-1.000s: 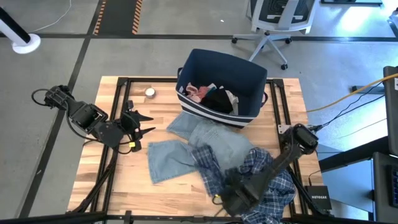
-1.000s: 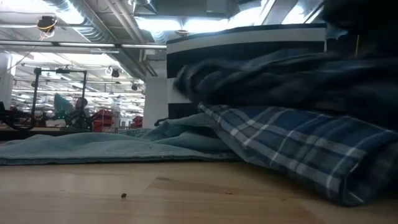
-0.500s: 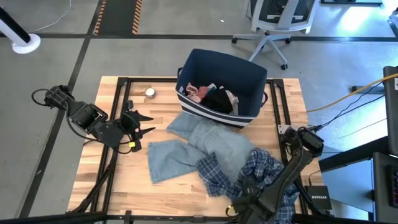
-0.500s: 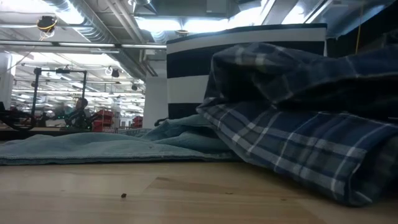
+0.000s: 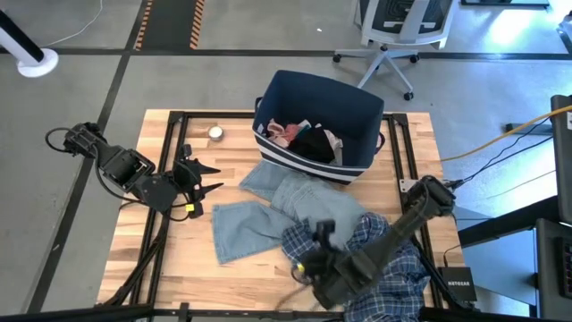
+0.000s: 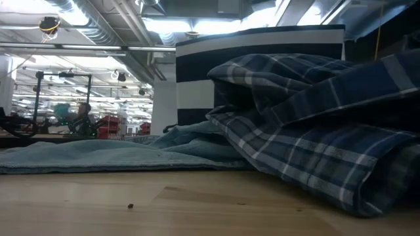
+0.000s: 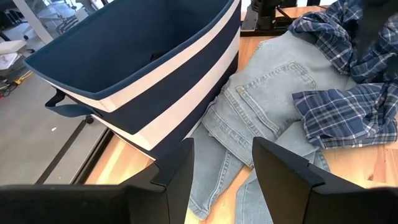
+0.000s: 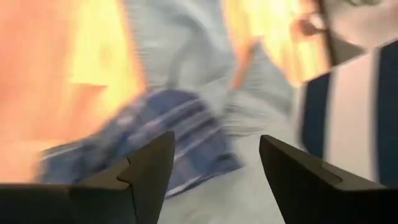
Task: Sort clothes
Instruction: Move the blue and white pants to the bottom right of the table, then adjust the pants
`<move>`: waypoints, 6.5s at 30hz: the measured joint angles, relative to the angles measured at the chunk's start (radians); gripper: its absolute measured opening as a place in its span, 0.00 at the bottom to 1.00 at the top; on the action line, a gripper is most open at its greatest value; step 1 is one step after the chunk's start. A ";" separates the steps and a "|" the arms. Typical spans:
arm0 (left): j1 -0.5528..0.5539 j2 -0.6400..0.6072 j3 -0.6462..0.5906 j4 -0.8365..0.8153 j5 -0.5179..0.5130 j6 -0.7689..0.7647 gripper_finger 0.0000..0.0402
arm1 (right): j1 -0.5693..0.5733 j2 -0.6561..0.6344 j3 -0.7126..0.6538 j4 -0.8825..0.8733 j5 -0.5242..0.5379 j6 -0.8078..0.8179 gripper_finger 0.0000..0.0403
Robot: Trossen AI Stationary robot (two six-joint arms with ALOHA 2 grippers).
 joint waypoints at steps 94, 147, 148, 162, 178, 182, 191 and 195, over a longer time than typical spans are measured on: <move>0.000 0.001 0.000 0.000 0.000 -0.010 0.39 | -0.251 0.071 -0.347 0.249 -0.551 -0.170 0.63; 0.168 0.002 -0.204 0.105 0.246 -0.005 0.39 | 0.002 0.042 0.113 -0.312 -0.276 0.007 0.63; 0.178 0.002 -0.209 0.108 0.250 0.000 0.39 | 0.004 0.040 0.113 -0.307 -0.296 0.016 0.63; 0.226 0.002 -0.219 0.109 0.252 0.001 0.39 | 0.118 0.125 0.113 0.239 -0.506 0.076 0.63; 0.226 0.002 -0.219 0.112 0.243 0.026 0.39 | 0.160 0.283 0.114 -0.094 -0.620 0.170 0.63; 0.226 0.002 -0.219 0.112 0.242 0.028 0.39 | 0.170 0.278 0.111 -0.410 -0.617 0.252 0.63; 0.233 0.002 -0.219 0.111 0.235 0.027 0.39 | 0.196 0.248 -0.002 -0.321 -0.721 0.285 0.63; 0.232 0.002 -0.219 0.112 0.235 0.027 0.39 | 0.222 0.247 0.026 -0.325 -0.876 0.292 0.63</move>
